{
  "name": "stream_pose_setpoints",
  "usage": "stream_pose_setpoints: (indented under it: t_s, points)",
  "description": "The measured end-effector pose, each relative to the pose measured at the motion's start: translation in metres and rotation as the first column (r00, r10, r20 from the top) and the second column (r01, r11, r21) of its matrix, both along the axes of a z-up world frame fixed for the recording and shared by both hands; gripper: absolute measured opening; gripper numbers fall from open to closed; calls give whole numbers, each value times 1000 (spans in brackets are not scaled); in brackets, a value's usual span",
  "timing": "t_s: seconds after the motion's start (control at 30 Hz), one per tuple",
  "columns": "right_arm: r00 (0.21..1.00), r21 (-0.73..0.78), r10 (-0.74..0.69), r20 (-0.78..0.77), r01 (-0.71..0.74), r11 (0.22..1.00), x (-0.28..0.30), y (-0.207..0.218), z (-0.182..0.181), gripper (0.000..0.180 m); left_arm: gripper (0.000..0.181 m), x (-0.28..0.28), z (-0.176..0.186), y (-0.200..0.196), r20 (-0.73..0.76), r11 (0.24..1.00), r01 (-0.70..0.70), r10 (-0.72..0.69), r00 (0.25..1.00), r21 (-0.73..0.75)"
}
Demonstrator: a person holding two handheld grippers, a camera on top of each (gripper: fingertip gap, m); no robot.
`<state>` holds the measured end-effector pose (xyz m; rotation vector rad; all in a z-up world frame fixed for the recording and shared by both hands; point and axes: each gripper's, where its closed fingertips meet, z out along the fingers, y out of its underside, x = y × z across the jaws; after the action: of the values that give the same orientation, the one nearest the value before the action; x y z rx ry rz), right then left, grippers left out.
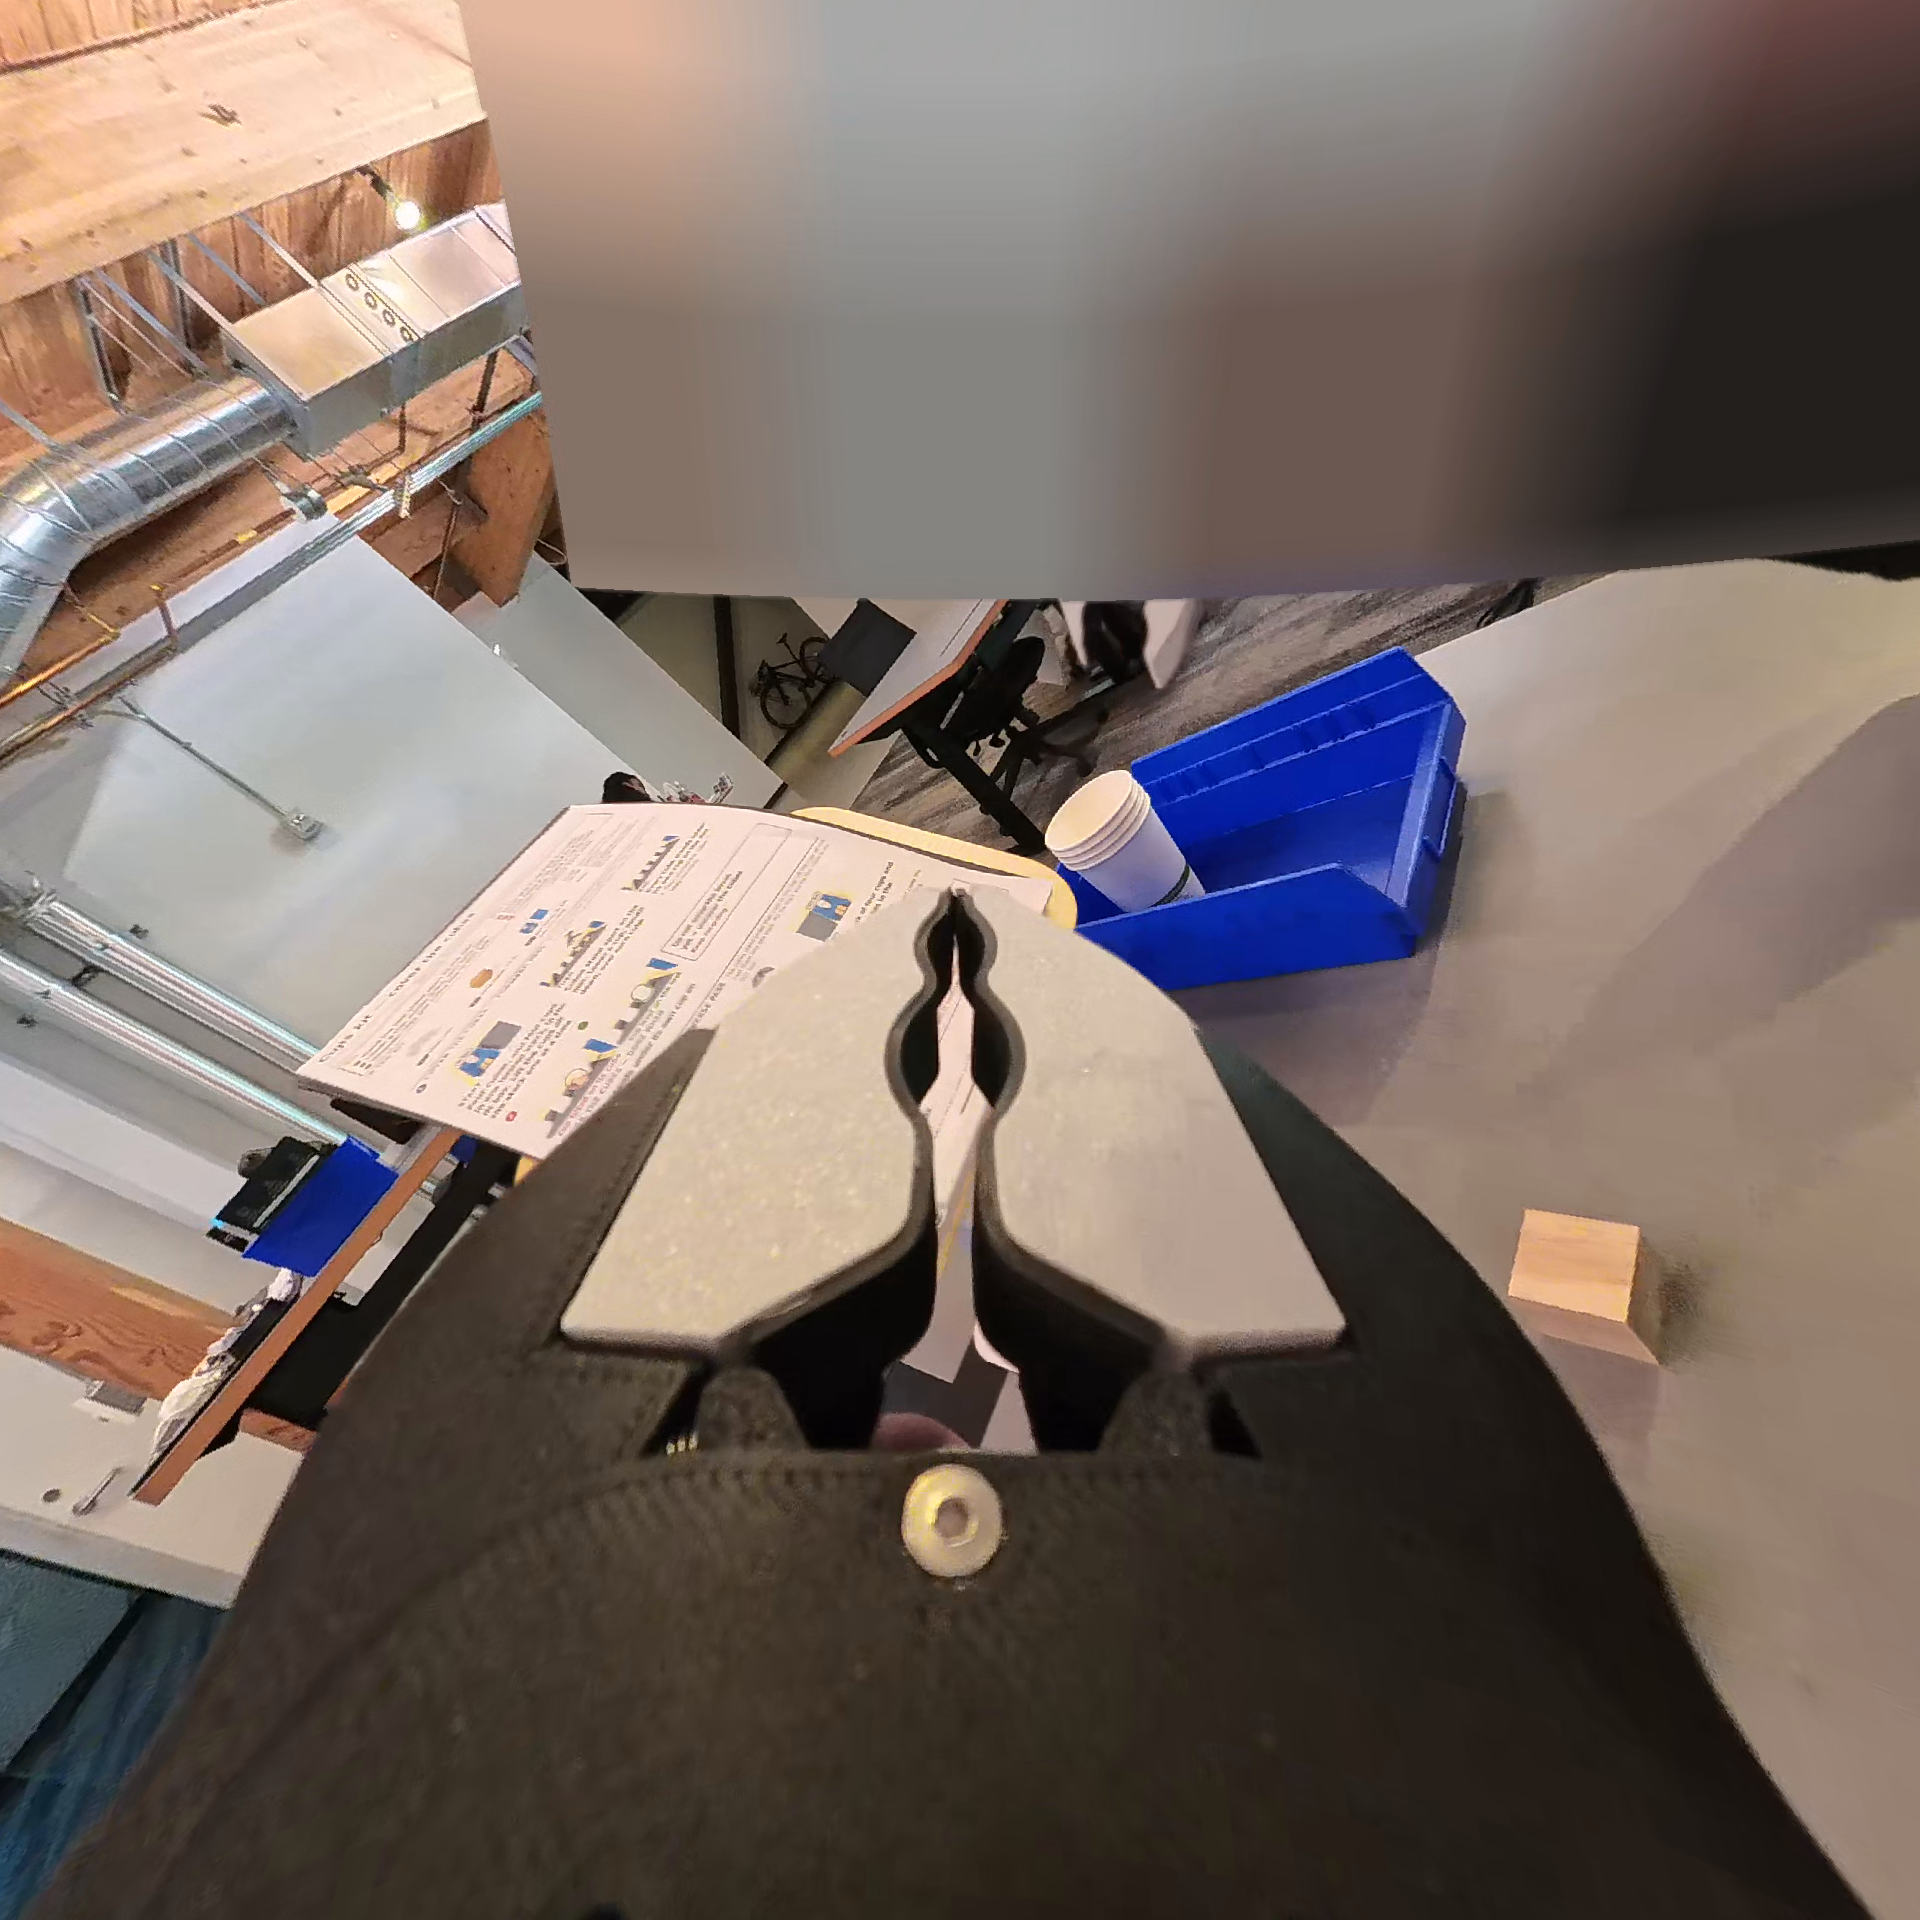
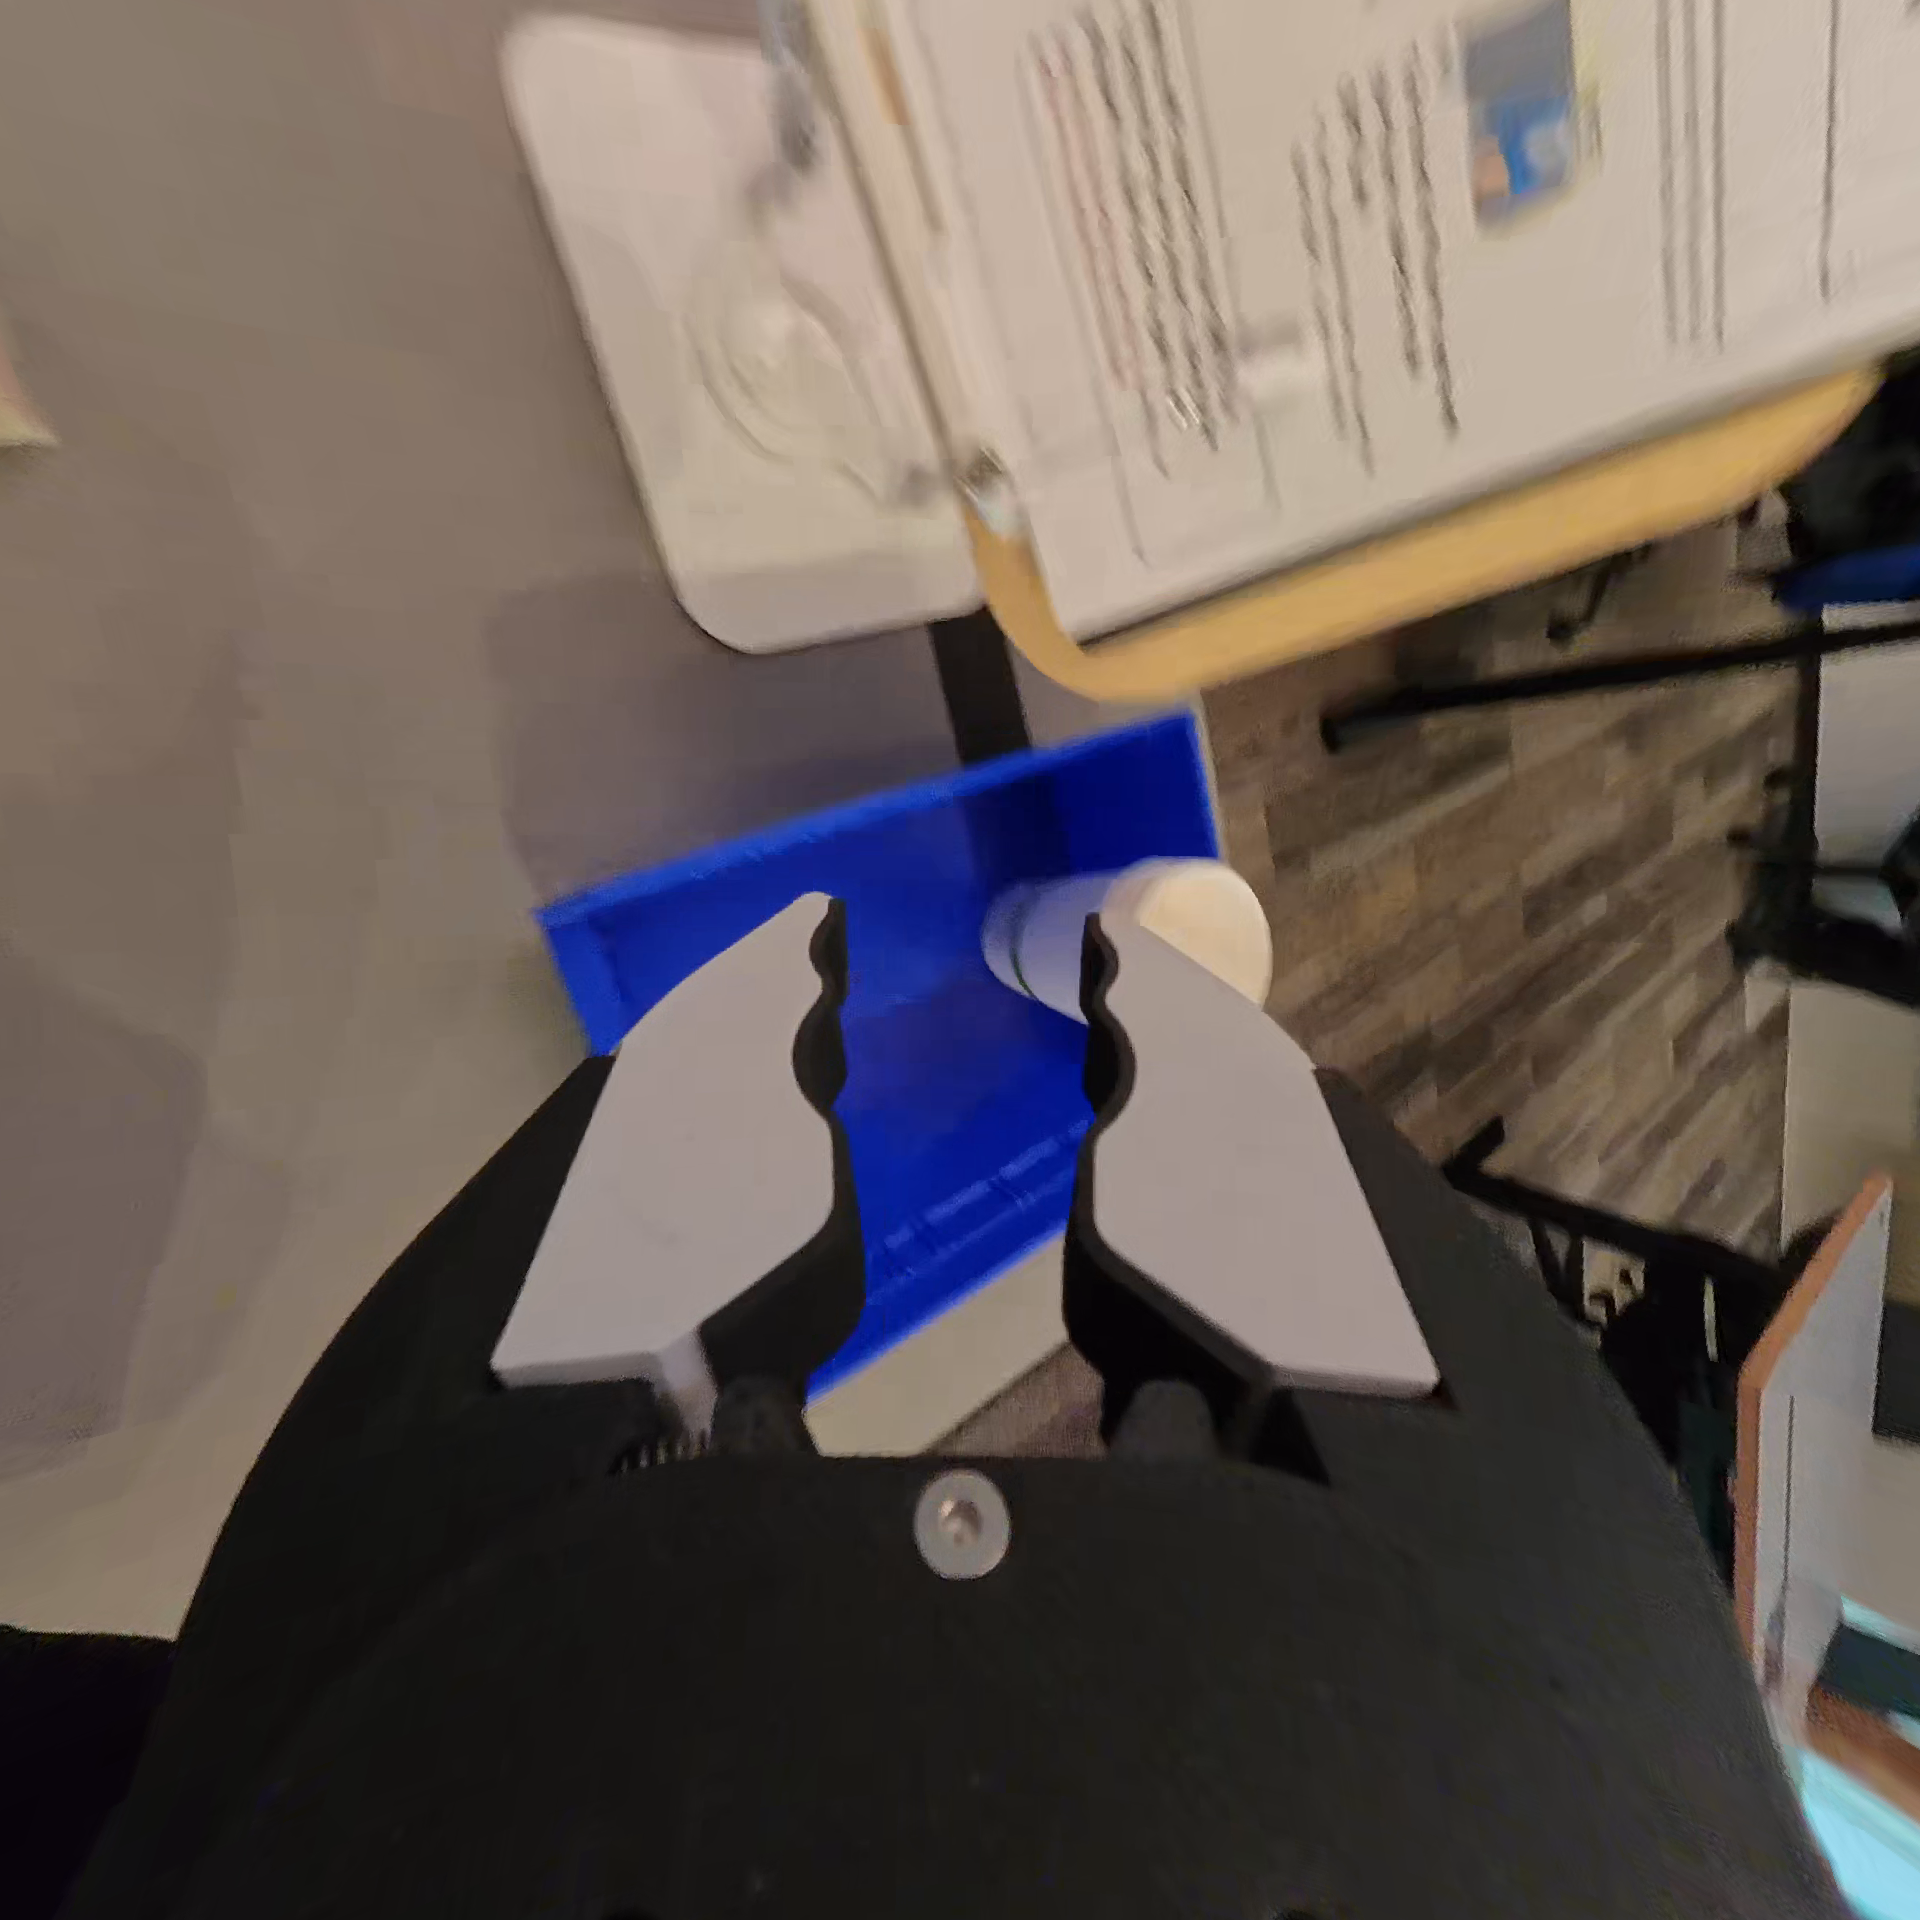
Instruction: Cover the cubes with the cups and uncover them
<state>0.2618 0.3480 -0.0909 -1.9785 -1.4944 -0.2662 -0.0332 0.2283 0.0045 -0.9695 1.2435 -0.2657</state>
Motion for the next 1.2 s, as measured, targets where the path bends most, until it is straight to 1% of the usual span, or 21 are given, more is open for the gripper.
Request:
stream_pose_setpoints:
  t_s: [0.07, 0.13, 0.2, 0.3, 0.43, 0.6, 0.67, 0.73, 0.8, 0.87, 0.9, 0.93, 1.0, 1.03, 1.1, 1.13, 1.17, 1.2]
  points:
    - [994, -37, 110, -16, -111, 993, -44, -28, -11, 46, 0, -4, 3, -2, 12, 1000, -3, 2, 1000, 7]
    - [976, -100, 210, -54, -214, 972, -89, -54, -33, 54, 0, -9, 7, -5, 25, 1000, -6, 5, 1000, 15]
    - [959, -169, 276, -70, -284, 944, -130, -75, -61, 65, 0, -14, 10, -8, 40, 1000, -7, 6, 999, 24]
    - [937, -286, 335, -96, -349, 893, -178, -101, -108, 73, 0, -20, 14, -10, 55, 999, -14, 12, 998, 32]
    - [947, -393, 316, -65, -315, 864, -213, -119, -166, 78, 0, -31, 19, -12, 83, 999, -18, 15, 996, 39]
    - [969, -453, 243, 52, -194, 870, -220, -123, -217, 83, 0, -41, 26, -15, 117, 999, -18, 12, 993, 51]
    - [973, -462, 222, 70, -166, 871, -221, -122, -228, 79, 0, -44, 27, -16, 123, 998, -19, 12, 992, 54]
    - [970, -486, 227, 84, -158, 859, -222, -123, -238, 71, 0, -45, 28, -17, 126, 998, -18, 11, 992, 58]
    - [968, -495, 231, 94, -156, 855, -222, -121, -246, 46, 0, -45, 29, -18, 128, 998, -16, 9, 992, 61]
    - [966, -502, 247, 70, -180, 846, -222, -121, -241, 46, 0, -46, 29, -19, 126, 998, -17, 9, 992, 62]
    - [964, -499, 259, 62, -194, 844, -219, -120, -234, 46, 0, -46, 29, -19, 126, 998, -19, 11, 992, 63]
    - [962, -487, 274, 19, -230, 842, -218, -120, -221, 46, 0, -46, 29, -19, 127, 998, -19, 11, 992, 64]
    - [960, -445, 263, -98, -279, 851, -209, -114, -182, 46, 0, -48, 30, -20, 131, 998, -21, 12, 991, 65]
    - [957, -400, 262, -127, -292, 869, -197, -105, -160, 46, 0, -49, 30, -20, 134, 998, -21, 12, 991, 65]
    - [960, -323, 233, -155, -272, 907, -162, -85, -120, 46, 0, -49, 31, -20, 139, 998, -17, 8, 990, 64]
    - [958, -280, 242, -154, -277, 919, -143, -76, -102, 46, 0, -49, 31, -20, 140, 998, -17, 8, 990, 64]
    - [958, -254, 247, -146, -277, 927, -122, -68, -87, 46, 0, -49, 31, -20, 140, 998, -16, 7, 990, 63]
    - [966, -242, 220, -134, -247, 938, -101, -59, -75, 46, 0, -48, 31, -21, 140, 998, -15, 6, 990, 63]
